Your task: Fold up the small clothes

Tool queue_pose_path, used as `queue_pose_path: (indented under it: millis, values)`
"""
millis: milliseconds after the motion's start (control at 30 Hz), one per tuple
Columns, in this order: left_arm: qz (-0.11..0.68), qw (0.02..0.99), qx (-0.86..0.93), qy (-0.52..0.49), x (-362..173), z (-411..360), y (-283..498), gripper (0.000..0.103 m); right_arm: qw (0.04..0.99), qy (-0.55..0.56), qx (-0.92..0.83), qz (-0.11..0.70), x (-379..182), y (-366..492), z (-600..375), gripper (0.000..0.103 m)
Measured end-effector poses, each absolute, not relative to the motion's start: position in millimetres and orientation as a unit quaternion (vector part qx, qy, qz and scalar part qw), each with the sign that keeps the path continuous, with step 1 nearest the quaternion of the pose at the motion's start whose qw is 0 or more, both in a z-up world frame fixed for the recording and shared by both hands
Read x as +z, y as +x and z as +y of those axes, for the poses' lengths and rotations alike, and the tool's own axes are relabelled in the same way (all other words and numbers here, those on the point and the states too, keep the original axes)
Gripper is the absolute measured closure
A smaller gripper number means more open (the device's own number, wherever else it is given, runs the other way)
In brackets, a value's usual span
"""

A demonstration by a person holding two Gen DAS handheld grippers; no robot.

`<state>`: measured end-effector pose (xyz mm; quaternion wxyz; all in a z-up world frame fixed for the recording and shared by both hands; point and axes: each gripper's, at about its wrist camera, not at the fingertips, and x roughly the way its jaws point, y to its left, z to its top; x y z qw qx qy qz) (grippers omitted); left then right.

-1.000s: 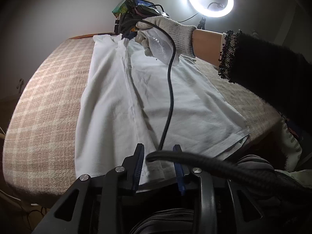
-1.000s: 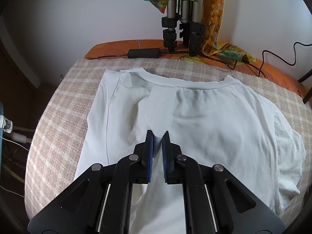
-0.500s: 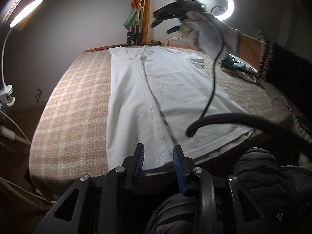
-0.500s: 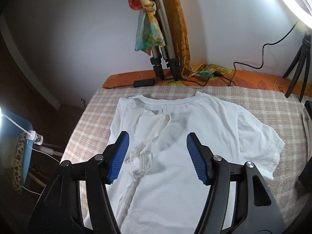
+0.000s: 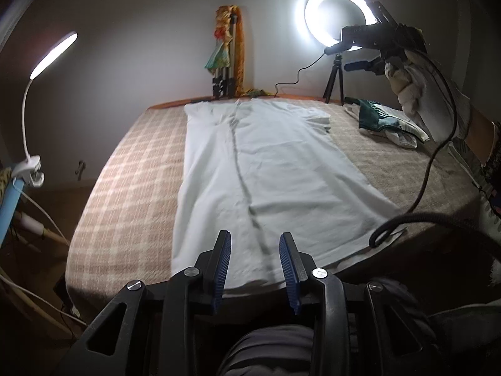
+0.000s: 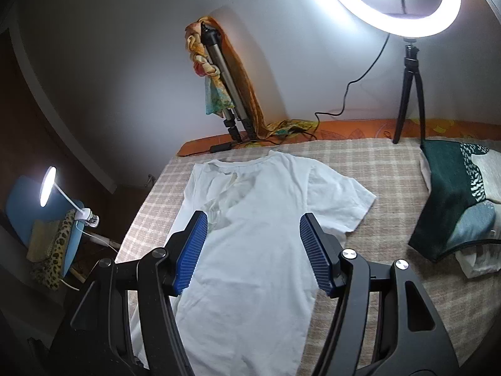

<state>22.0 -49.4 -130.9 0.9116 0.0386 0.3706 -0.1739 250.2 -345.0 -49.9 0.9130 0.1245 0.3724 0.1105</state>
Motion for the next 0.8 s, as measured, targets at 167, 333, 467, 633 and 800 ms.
queue_pose_path:
  millis: [167,333,467,633,800]
  values:
    - [0.352,0.915,-0.192,0.047,-119.5,-85.9,22.3,0.059,0.911,0.137,0.098,0.376,-56.9,233.4,-385.2,0.039]
    - [0.336,0.917,-0.21,0.049,-115.6,-127.0,26.5,0.054,0.906,0.149,0.087,0.388,-72.7,230.6,-416.4,0.038]
    - [0.335,0.909,-0.239,0.061,-120.9,-157.3,27.1,0.053,0.901,0.152,0.083,0.398,-86.7,233.7,-435.5,0.038]
    - [0.364,0.885,-0.285,0.061,-141.2,-192.1,30.0,0.053,0.894,0.155,0.075,0.413,-106.3,245.5,-450.6,0.038]
    - [0.388,0.86,-0.322,0.074,-163.6,-230.2,32.0,0.051,0.885,0.155,0.072,0.433,-133.4,264.8,-458.6,0.038]
